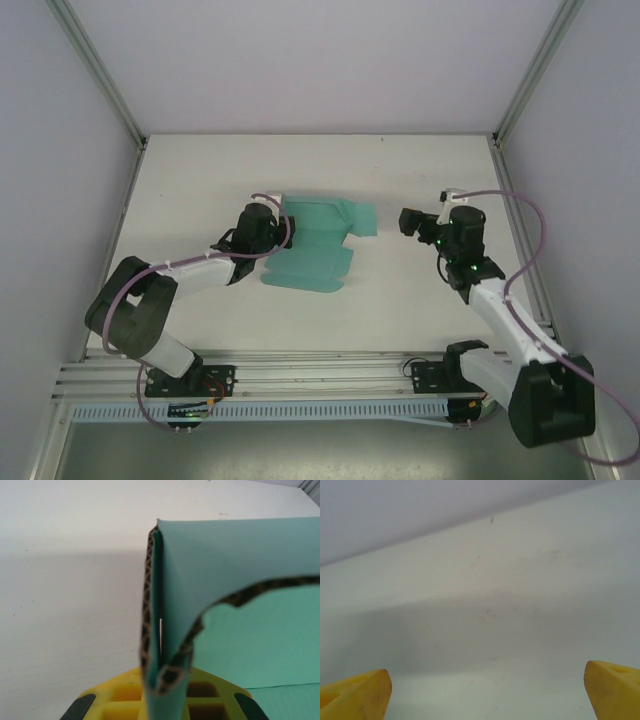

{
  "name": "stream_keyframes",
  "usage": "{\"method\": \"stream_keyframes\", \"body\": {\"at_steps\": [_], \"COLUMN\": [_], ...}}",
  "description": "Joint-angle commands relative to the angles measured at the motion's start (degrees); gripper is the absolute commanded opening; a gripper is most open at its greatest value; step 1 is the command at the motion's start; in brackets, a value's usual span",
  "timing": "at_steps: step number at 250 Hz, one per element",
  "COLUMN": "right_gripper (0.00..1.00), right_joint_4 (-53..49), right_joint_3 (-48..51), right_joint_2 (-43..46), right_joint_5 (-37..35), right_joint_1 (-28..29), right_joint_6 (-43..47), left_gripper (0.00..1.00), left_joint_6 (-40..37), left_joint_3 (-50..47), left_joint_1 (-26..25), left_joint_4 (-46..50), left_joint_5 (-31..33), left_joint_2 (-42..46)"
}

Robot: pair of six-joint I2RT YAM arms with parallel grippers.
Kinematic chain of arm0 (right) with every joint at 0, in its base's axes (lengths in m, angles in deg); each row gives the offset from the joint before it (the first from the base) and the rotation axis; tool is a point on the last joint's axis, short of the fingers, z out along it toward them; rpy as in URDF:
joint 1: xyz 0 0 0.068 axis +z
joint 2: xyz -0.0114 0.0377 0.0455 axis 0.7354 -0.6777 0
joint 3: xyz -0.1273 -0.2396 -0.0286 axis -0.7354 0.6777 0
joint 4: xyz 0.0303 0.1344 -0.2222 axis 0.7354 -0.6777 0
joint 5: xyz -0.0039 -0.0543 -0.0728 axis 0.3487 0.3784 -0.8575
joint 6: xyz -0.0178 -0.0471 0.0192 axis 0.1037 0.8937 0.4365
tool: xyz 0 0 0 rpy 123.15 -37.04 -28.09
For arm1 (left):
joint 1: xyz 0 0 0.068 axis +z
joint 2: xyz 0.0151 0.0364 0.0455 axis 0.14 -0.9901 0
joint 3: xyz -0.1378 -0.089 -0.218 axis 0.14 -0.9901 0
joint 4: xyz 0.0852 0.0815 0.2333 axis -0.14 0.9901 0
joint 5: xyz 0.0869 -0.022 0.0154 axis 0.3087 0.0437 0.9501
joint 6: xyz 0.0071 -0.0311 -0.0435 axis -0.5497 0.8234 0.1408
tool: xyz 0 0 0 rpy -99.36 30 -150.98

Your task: Assemble paper box

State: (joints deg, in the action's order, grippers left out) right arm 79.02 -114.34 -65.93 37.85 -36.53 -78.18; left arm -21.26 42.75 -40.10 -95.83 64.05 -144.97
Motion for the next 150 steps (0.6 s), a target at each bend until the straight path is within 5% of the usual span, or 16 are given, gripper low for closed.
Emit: {"method": "stream_keyframes", "body": {"at_steps": [1,52,90,150], "right_gripper": [0.98,0.95,0.93,0.83], "right_joint_4": [2.5,5.3,1.4,6.0], "right_joint_3": [-4.1,-7.0,-8.4,-12.7], "right_joint_2": [-5.1,-10.7,-12.0,-19.8], "right_joint_5": [14.4,29.7,26.6,22.9], "right_joint_1": [0.1,5.3,12.0,16.1], "right_joint_6": [-0.8,3.3,10.7,9.3], "left_gripper": [0.00,0.00,0.00,0.00], "left_joint_6": [-1.1,-0.6,-0.6,-1.2], "left_joint_3": [1.9,2.4,3.1,3.5], "left_joint_1": [-0.3,-0.3,-0.3,-0.3], "left_joint_4": [-0.7,-0.3,0.0,0.8], "left_joint_5": [-0.9,0.3,0.3,-0.1], "left_joint_2": [1.4,0.8,0.0,0.0]}}
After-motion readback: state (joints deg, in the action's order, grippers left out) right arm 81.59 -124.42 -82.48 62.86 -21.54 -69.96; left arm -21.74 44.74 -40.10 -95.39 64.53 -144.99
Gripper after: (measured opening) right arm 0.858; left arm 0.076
